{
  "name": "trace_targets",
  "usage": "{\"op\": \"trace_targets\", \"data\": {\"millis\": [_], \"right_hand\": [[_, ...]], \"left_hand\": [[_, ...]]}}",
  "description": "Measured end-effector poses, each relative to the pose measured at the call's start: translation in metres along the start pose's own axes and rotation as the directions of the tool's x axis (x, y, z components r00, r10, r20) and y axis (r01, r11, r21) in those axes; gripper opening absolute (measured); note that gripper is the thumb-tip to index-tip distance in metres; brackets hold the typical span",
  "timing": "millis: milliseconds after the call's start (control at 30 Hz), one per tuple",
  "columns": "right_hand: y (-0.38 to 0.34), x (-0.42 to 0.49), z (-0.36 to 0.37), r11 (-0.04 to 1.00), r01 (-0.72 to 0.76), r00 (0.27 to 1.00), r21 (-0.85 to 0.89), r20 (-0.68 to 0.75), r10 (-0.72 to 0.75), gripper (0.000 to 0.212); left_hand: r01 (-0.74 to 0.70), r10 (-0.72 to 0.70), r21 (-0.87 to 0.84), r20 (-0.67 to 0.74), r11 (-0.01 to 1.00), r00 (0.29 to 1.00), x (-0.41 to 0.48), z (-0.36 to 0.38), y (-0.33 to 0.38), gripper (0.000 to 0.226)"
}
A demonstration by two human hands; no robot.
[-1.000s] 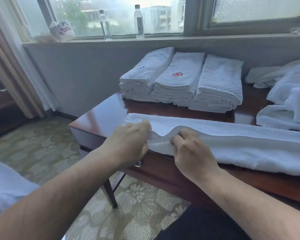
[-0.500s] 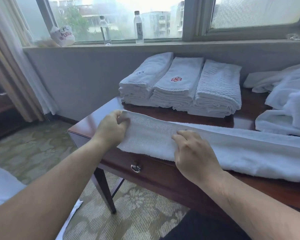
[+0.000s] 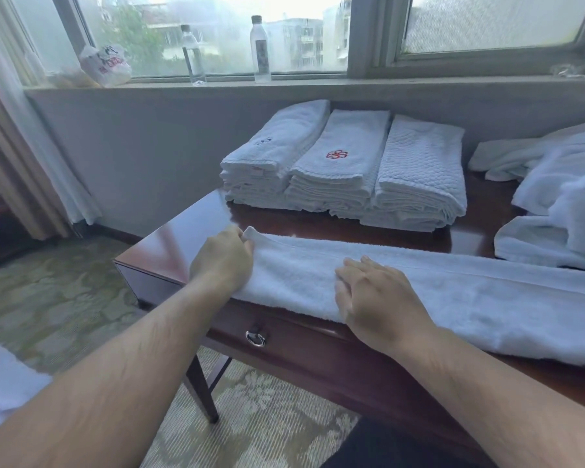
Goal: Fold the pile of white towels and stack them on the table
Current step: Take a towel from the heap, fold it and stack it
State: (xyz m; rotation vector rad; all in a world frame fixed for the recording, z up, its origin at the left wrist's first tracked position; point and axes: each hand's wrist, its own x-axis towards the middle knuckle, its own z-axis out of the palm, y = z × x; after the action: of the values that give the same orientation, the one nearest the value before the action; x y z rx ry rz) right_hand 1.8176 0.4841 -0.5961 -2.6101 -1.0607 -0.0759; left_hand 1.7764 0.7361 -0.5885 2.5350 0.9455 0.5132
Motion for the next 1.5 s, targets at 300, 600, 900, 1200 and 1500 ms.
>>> {"op": "trace_targets", "data": {"millis": [300, 600, 900, 1200, 1500], "right_hand": [[0.001, 0.006, -0.004, 0.999, 0.042, 0.999, -0.027, 0.033, -0.041, 0.031], [0.002, 0.011, 0.002, 0.998, 0.059, 0.997, -0.035, -0.045, -0.061, 0.033], [0.005, 0.009, 0.003, 0.997, 0.072, 0.997, 0.011, -0.038, -0.071, 0.03], [0.009, 0.009, -0.005, 0.93, 0.008, 0.994, 0.367, -0.107, 0.033, 0.034], [0.016, 0.016, -0.062, 0.142, -0.326, 0.921, 0.935, 0.281, 0.269, 0.052]], "left_hand": [[0.062, -0.061, 0.062, -0.022, 0.996, 0.998, -0.008, 0.004, 0.0, 0.048], [0.077, -0.112, 0.227, 0.148, 0.971, 0.983, 0.006, -0.002, -0.001, 0.062], [0.086, -0.099, 0.075, 0.195, 0.993, 0.976, 0.006, -0.01, 0.014, 0.038], [0.481, -0.215, -0.552, 0.478, 0.681, 0.852, -0.001, -0.042, 0.017, 0.038], [0.348, 0.122, -0.629, 0.581, 0.696, 0.805, -0.027, -0.057, 0.112, 0.034]]}}
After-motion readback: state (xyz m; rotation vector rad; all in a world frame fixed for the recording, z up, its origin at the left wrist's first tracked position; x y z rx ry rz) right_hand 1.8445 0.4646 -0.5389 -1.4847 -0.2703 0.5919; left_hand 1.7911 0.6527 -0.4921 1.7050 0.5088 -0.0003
